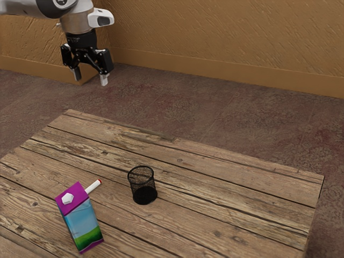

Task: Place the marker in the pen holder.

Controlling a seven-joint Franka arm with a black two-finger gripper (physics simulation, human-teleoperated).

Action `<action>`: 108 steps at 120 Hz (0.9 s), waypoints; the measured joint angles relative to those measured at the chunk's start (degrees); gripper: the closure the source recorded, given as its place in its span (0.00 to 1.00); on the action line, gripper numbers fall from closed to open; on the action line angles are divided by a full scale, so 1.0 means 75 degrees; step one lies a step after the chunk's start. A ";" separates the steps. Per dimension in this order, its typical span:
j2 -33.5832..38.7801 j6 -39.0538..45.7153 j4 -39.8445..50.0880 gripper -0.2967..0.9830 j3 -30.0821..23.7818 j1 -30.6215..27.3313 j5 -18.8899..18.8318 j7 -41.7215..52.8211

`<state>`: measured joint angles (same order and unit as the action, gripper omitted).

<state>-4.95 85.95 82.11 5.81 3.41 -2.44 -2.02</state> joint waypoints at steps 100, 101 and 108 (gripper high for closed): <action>-0.1026 0.2718 0.3658 0.23 0.0014 -0.0333 -0.0162 0.0185; -0.1055 0.2795 0.3675 0.23 0.0015 -0.0349 -0.0159 0.0200; -0.1128 0.3270 0.3921 0.23 0.0025 -0.0430 -0.0148 0.0299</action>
<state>-13.41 110.47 111.52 6.00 0.19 -3.55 0.22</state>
